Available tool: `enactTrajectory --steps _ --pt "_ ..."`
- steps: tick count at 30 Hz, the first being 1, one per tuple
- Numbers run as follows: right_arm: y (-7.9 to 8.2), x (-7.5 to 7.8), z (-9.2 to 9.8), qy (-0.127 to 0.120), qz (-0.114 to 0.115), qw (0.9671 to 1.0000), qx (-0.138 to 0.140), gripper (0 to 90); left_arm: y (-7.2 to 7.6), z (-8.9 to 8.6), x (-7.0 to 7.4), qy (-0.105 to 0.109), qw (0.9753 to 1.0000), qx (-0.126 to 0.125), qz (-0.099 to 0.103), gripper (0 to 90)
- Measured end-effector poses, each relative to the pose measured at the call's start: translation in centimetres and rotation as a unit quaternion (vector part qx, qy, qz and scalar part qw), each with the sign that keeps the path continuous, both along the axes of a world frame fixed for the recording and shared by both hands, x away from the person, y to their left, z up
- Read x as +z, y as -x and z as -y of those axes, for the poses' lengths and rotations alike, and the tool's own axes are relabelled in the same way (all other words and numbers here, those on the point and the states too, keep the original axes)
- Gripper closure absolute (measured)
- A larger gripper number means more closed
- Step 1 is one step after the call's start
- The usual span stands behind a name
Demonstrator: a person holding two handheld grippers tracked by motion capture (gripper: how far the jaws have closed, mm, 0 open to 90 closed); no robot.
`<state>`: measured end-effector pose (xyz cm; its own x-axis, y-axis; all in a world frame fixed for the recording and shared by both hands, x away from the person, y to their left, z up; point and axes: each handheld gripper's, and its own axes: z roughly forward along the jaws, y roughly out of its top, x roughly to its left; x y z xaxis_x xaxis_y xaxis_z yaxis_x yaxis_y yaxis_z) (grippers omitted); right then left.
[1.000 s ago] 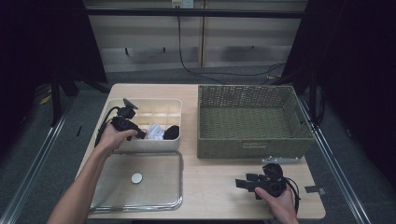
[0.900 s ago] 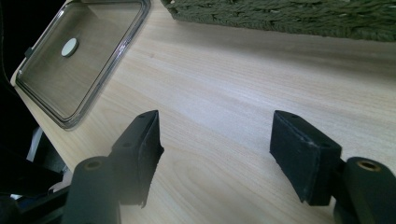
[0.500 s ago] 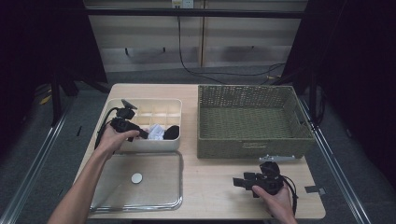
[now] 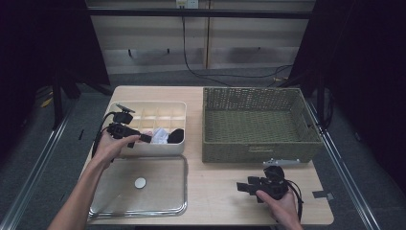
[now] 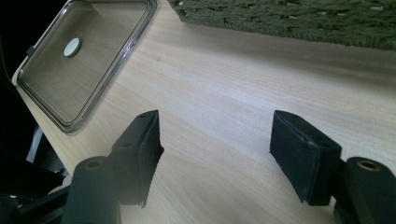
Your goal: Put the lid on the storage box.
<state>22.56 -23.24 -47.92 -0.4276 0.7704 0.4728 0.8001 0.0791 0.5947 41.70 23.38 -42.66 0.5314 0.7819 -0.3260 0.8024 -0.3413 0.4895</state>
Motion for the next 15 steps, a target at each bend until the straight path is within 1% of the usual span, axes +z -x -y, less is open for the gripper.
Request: enactTrajectory --steps 1,2,3,4,5,6,7,9,10,11,12,13,15 --pt "0.0 0.0 -0.1 0.002 0.0 1.0 -0.001 33.3 0.3 0.0 0.3 -0.004 1.0 -0.003 0.008 30.2" --pt "-0.1 0.0 -0.2 0.001 0.001 1.0 0.001 33.3 0.5 0.0 0.5 0.01 0.9999 -0.004 0.006 29.5" --pt "-0.1 0.1 -0.4 0.002 -0.001 1.0 0.003 33.3 0.6 -0.1 0.7 0.017 0.9998 -0.006 0.009 28.6" --pt "-0.2 0.0 -0.6 0.004 -0.001 1.0 0.006 33.3 0.9 -0.1 1.0 0.009 0.9998 -0.005 0.016 28.5" --pt "-0.3 -0.1 -0.8 0.005 -0.002 1.0 0.006 33.3 1.0 -0.2 1.1 0.013 0.9997 -0.004 0.019 28.1" --pt "-0.4 -0.1 -0.9 0.005 -0.003 0.9999 0.008 33.3 1.1 -0.3 1.2 0.024 0.9996 -0.003 0.018 27.4" --pt "-0.5 -0.1 -1.1 0.005 -0.003 0.9999 0.011 33.2 1.3 -0.4 1.2 0.027 0.9994 -0.001 0.02 27.4" --pt "-0.8 -0.1 -1.6 0.006 -0.002 0.9999 0.011 31.4 1.7 -0.8 1.4 0.022 0.9991 -0.003 0.036 26.5" --pt "-0.8 -0.1 -1.6 0.006 -0.002 0.9999 0.011 31.4 1.9 -0.9 1.5 0.031 0.9988 0.003 0.038 26.5" --pt "-0.9 -0.1 -1.7 0.005 0.0 0.9999 0.012 30.9 2.0 -1.0 1.6 0.035 0.9986 0.004 0.041 27.2" --pt "-0.9 0.0 -1.7 0.005 0.001 0.9999 0.014 30.3 2.2 -1.2 1.7 0.033 0.9986 0.003 0.041 27.4" --pt "-0.9 0.0 -1.8 0.003 0.001 0.9999 0.014 30.1 2.5 -1.3 1.8 0.037 0.9983 0.007 0.045 28.0" --pt "-0.9 0.0 -2.0 0.003 0.0 0.9999 0.015 29.1 3.1 -1.3 2.0 0.03 0.9981 -0.002 0.054 31.5"
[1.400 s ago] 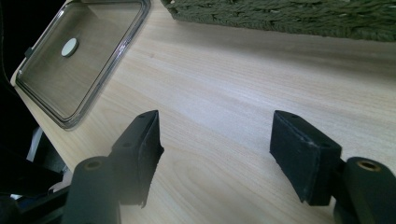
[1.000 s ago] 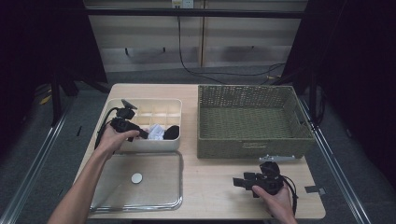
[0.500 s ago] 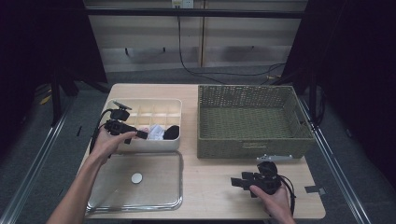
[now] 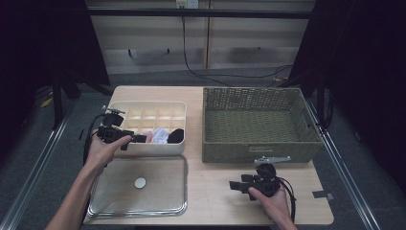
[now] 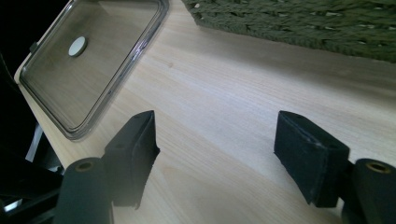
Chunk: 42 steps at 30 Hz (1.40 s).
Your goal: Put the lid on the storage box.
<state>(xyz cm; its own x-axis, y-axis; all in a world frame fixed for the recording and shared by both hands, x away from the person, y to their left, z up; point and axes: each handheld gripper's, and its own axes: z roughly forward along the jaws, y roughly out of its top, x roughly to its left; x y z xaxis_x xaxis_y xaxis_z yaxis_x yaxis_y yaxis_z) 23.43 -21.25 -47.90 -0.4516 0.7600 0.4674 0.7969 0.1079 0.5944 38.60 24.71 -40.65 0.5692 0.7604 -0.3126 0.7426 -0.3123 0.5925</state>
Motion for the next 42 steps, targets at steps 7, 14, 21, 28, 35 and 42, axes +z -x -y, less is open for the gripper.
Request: enactTrajectory --steps 7,14,21,28,35,42 --pt "-0.2 -0.2 -0.9 0.003 0.0 0.9999 0.012 27.7 1.6 0.0 0.0 -0.004 0.9999 -0.012 0.009 32.4" --pt "-1.2 0.0 -2.5 -0.002 0.008 0.9999 0.013 34.0 3.2 -0.9 -0.3 0.003 0.9998 -0.016 0.007 35.1" --pt "-1.9 0.1 -4.3 -0.005 0.021 0.9996 0.017 36.1 4.7 -1.9 -0.6 0.011 0.9999 -0.005 0.01 38.4" --pt "-2.6 0.1 -6.0 0.001 0.032 0.9991 0.028 37.0 6.1 -3.3 -1.4 0.014 0.9998 0.011 0.009 37.0" --pt "-3.1 0.0 -8.1 -0.004 0.029 0.9984 0.049 35.2 7.6 -5.0 -2.6 0.008 0.9997 0.025 0.001 36.8" --pt "-3.6 -0.1 -10.1 -0.005 0.021 0.9977 0.064 33.6 8.5 -6.1 -3.9 0.006 0.9996 0.026 -0.012 35.7"
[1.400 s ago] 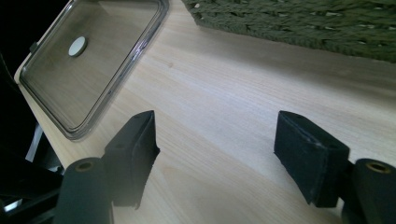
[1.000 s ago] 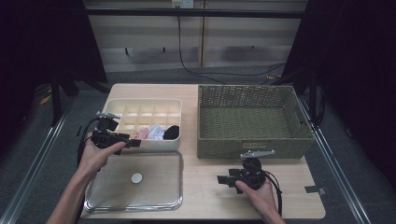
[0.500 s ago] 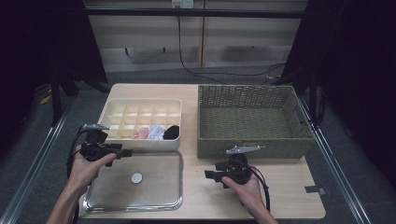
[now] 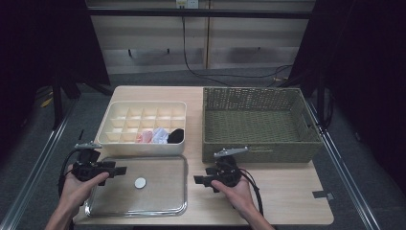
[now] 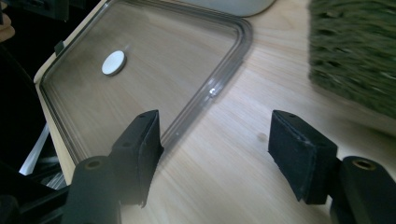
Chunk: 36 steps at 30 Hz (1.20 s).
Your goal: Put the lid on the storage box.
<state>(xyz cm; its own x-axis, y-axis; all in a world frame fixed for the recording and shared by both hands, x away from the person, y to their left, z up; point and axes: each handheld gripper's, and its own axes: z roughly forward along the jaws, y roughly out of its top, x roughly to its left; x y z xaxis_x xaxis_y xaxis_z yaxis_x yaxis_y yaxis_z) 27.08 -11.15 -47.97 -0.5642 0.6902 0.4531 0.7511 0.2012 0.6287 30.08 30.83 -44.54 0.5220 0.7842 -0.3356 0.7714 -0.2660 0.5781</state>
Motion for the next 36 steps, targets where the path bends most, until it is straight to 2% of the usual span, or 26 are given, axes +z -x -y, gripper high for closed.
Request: enactTrajectory --steps 6,8,10,12,18,24,28,31,33,36 --pt "-0.6 -0.4 -1.5 -0.006 -0.004 0.9999 0.008 32.4 0.5 -1.1 -0.6 0.013 0.9997 0.021 0.001 34.5" --pt "-0.8 -0.5 -1.9 -0.006 -0.003 0.9999 0.01 32.1 0.5 -1.5 -1.1 0.008 0.9997 0.021 -0.013 33.6" --pt "-1.0 -0.7 -2.3 -0.007 -0.006 0.9999 0.009 31.3 0.7 -1.9 -1.5 0.008 0.9993 0.036 -0.004 33.4" --pt "-1.2 -0.9 -2.6 -0.013 -0.007 0.9999 0.008 30.8 0.7 -2.4 -1.6 0.013 0.9993 0.033 -0.011 33.1" --pt "-1.8 -1.0 -3.0 -0.025 -0.011 0.9996 -0.008 26.9 0.7 -3.2 -2.1 0.014 0.9983 0.055 -0.015 31.4" --pt "-2.2 -1.1 -3.6 -0.023 -0.02 0.9994 -0.013 26.0 0.8 -4.3 -2.4 0.016 0.9974 0.068 -0.019 30.6" --pt "-2.3 -1.5 -4.1 -0.014 -0.025 0.9995 -0.014 26.6 0.9 -5.2 -2.6 0.013 0.997 0.073 -0.022 30.0" --pt "-2.5 -1.7 -4.3 -0.014 -0.029 0.9994 -0.015 27.0 1.0 -5.6 -2.7 0.012 0.9965 0.08 -0.022 29.4" --pt "-2.6 -1.8 -4.5 -0.014 -0.033 0.9992 -0.016 27.2 1.0 -5.9 -2.7 0.011 0.9968 0.076 -0.021 29.2" --pt "-2.7 -1.9 -4.6 -0.014 -0.039 0.999 -0.02 27.0 0.9 -6.1 -3.0 0.014 0.996 0.084 -0.028 28.4"
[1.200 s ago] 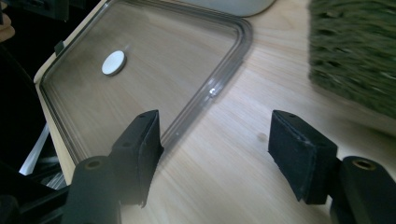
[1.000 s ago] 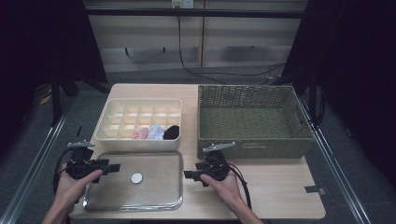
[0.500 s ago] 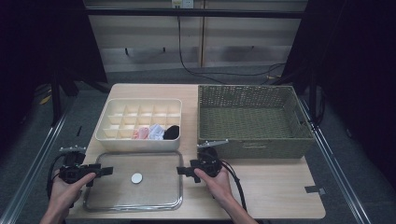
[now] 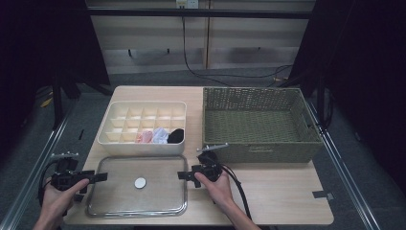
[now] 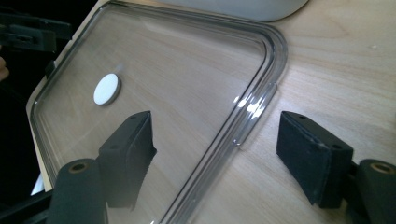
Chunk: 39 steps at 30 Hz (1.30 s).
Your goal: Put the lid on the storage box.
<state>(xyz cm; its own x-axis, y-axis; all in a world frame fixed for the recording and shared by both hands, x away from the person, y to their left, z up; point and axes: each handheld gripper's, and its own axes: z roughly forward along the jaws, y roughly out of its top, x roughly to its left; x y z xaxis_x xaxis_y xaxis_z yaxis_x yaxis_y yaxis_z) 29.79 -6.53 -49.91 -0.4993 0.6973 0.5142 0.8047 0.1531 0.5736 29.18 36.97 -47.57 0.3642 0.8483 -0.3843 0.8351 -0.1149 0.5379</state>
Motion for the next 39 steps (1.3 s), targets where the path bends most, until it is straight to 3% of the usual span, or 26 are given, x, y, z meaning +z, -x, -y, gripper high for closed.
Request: enactTrajectory --steps 8,16,25,31,35,39 --pt "-0.2 -0.1 -0.5 -0.006 -0.002 1.0 0.0 27.7 -0.2 -0.5 -0.9 0.001 0.9999 -0.003 -0.016 27.4" --pt "0.0 -0.3 -1.2 -0.012 0.002 0.9999 -0.003 27.8 0.0 -0.7 -1.0 0.016 0.9997 -0.01 -0.013 29.2" --pt "0.2 -0.5 -1.1 -0.03 -0.004 0.9992 -0.026 28.0 0.1 -0.6 -1.0 0.005 0.9999 -0.014 -0.006 31.0" --pt "0.3 -0.5 -0.7 -0.056 -0.035 0.9967 -0.047 28.0 0.0 -0.5 -1.0 0.0 0.9998 -0.021 -0.006 33.0" --pt "0.2 -0.6 -0.4 -0.064 -0.043 0.996 -0.046 28.0 0.0 -0.1 -0.9 -0.005 0.9999 -0.014 -0.005 32.6" --pt "0.3 -0.6 -0.2 -0.07 -0.046 0.9948 -0.058 28.0 0.0 0.0 -0.9 -0.011 0.9996 -0.025 -0.007 34.4"
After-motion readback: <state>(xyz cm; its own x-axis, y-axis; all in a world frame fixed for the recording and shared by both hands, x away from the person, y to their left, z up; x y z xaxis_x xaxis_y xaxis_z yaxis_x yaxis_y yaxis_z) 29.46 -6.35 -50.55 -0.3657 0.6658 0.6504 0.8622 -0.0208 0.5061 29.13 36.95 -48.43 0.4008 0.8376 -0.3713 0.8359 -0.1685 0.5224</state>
